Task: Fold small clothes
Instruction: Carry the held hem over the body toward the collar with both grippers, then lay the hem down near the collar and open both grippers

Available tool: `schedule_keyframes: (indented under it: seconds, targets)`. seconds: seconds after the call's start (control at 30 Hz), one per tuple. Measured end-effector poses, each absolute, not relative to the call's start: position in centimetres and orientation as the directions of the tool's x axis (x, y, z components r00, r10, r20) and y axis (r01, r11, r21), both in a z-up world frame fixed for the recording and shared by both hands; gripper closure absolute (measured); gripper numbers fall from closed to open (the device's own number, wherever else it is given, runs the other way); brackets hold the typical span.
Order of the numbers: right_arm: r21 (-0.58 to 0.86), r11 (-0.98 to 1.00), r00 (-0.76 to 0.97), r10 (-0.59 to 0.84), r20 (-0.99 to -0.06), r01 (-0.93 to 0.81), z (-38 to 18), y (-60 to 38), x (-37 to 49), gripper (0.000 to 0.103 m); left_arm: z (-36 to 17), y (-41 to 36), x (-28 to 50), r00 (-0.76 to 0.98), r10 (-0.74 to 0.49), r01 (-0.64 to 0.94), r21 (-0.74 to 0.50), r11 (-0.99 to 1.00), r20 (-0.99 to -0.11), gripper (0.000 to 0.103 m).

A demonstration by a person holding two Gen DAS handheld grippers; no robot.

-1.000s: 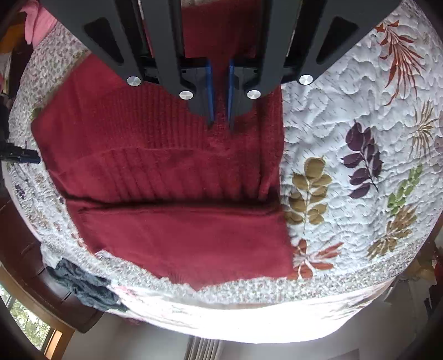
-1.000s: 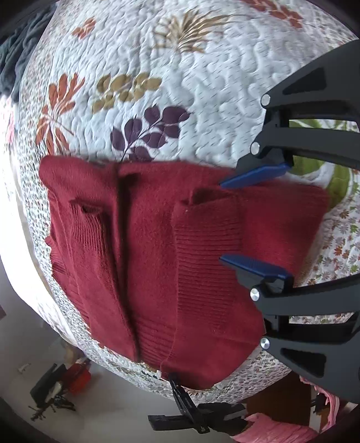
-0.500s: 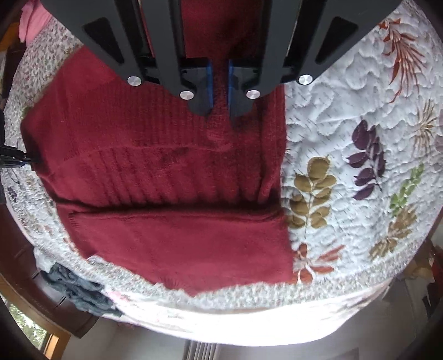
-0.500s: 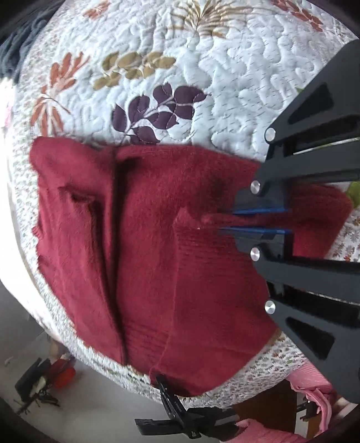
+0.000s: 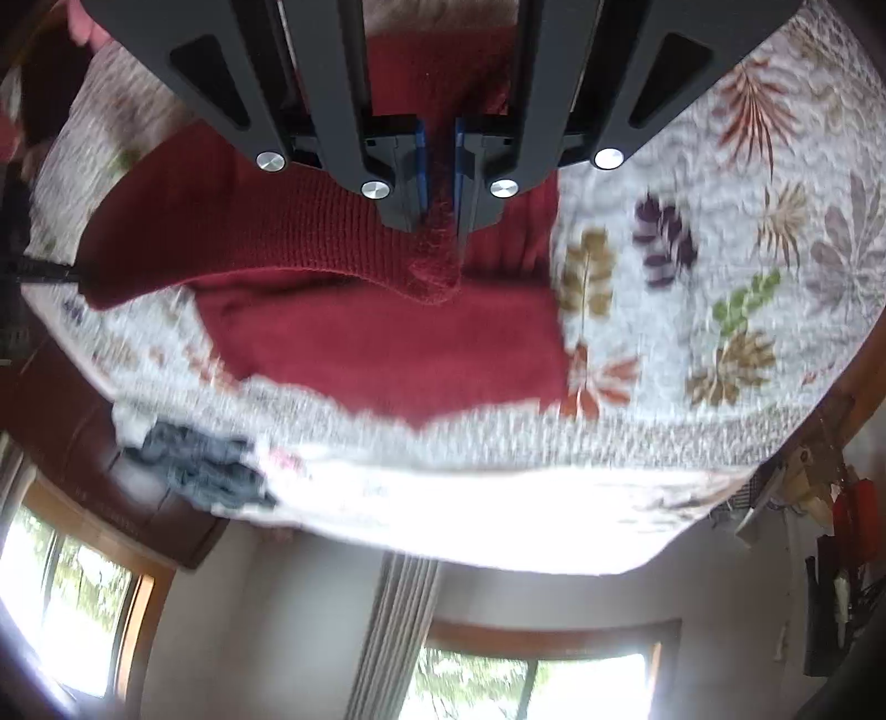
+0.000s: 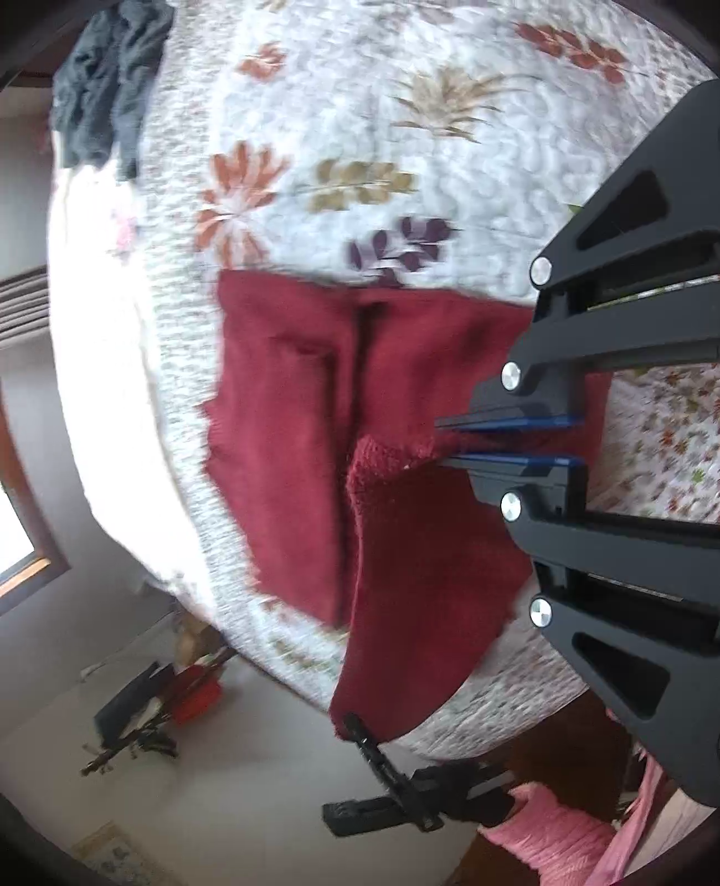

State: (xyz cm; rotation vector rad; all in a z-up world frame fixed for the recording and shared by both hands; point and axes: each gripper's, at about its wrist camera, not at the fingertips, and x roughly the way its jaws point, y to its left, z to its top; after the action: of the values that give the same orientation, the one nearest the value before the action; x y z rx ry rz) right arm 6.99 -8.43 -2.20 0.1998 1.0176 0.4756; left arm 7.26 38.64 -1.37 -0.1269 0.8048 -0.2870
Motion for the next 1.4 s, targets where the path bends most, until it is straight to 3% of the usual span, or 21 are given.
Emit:
schedule_keyframes:
  seconds: [0.23, 0.47, 0.73, 1.1, 1.2, 1.3, 1.4]
  targets:
    - [0.304, 0.906, 0.536, 0.420, -0.732, -0.295, 3.4, -8.2, 13.4, 0.098, 3.4, 37.4, 14.1, 0.737, -0.307, 0.224, -0.212, 0.951, -0.602, 0.097]
    - [0.251, 0.940, 0.576, 0.339, -0.744, -0.230, 3.8, -8.3, 22.9, 0.098, 3.9, 36.4, 22.6, 0.770, -0.270, 0.197, -0.187, 0.963, -0.579, 0.097]
    - [0.238, 0.960, 0.527, 0.279, -0.803, -0.144, -2.3, -8.6, 31.5, 0.098, -1.7, 36.2, 31.7, 0.721, -0.224, 0.130, -0.189, 0.973, -0.656, 0.097]
    - [0.218, 0.975, 0.383, 0.220, -0.897, -0.049, -12.8, -8.6, 36.8, 0.098, -12.6, 36.0, 37.5, 0.574, -0.159, 0.038, -0.168, 0.985, -0.803, 0.095]
    - [0.217, 0.976, 0.355, 0.211, -0.911, -0.024, -14.6, -9.0, 37.3, 0.097, -14.7, 35.9, 38.5, 0.524, -0.126, 0.008, -0.143, 0.990, -0.842, 0.089]
    - [0.219, 0.976, 0.335, 0.207, -0.919, -0.003, -15.6, -9.3, 37.6, 0.089, -15.4, 36.0, 38.8, 0.511, -0.107, -0.014, -0.133, 0.991, -0.853, 0.083]
    - [0.235, 0.972, 0.322, 0.221, -0.921, 0.007, -15.5, -9.6, 37.4, 0.086, -15.4, 36.5, 38.7, 0.506, -0.100, -0.044, -0.141, 0.989, -0.857, 0.072]
